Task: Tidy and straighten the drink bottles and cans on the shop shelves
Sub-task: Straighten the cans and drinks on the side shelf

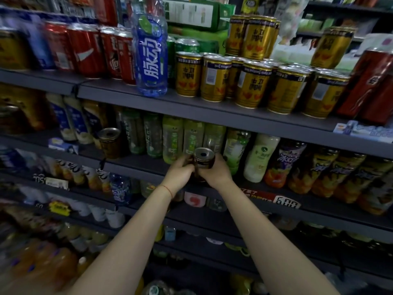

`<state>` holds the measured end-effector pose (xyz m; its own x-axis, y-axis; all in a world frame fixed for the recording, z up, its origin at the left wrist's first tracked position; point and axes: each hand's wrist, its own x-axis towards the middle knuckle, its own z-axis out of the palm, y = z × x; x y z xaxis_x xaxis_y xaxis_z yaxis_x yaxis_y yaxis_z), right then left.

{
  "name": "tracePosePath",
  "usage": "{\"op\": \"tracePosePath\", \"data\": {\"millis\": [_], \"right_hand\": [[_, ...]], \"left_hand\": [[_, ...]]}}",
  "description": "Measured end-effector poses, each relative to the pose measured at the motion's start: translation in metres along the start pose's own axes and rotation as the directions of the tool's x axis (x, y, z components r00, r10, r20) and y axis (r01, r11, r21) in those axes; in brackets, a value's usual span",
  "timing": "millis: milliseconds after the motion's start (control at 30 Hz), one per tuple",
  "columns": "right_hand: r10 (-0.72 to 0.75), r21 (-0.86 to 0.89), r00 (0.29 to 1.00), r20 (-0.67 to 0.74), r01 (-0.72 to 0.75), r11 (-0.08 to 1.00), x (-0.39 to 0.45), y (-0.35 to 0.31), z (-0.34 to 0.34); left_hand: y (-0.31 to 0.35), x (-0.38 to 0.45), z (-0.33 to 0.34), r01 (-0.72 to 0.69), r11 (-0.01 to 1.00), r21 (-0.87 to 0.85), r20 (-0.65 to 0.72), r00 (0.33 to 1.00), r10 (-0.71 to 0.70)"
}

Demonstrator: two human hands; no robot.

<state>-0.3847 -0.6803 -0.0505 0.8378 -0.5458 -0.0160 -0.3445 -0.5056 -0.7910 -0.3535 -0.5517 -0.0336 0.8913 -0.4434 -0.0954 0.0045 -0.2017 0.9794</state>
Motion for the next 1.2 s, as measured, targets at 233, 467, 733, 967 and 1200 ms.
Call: {"op": "tracePosePath", "data": {"millis": [233,467,733,967,1200], "right_hand": [[-0.136,0.025,0.99,0.048,0.135,0.991,-0.026,-0.02,-0.009],[-0.436,0.25,0.9,0.025,0.416,0.874,-0.073,-0.1,-0.069],[-0.582,0.242,0.778,-0.236,0.627,0.741,-0.076,-0.177,-0.151],[-0.494,0.164,0.733,-0.469,0.621,0.766,-0.023,-0.219,-0.209],[-0.475,0.093,0.757,-0.448,0.568,0.818,0.035,-0.236,-0.201]], "left_hand": [[-0.002,-0.011,-0.013,0.082,0.983,-0.163,-0.297,0.946,-0.128],[0.082,-0.032,-0.061,-0.31,0.949,0.058,-0.474,0.828,0.3],[0.179,-0.033,-0.057,-0.602,0.775,0.192,-0.404,0.671,0.622],[0.213,0.006,-0.027,-0.5,0.454,0.738,-0.181,0.5,0.847],[0.189,0.027,-0.026,-0.385,0.3,0.873,-0.015,0.593,0.805]]}}
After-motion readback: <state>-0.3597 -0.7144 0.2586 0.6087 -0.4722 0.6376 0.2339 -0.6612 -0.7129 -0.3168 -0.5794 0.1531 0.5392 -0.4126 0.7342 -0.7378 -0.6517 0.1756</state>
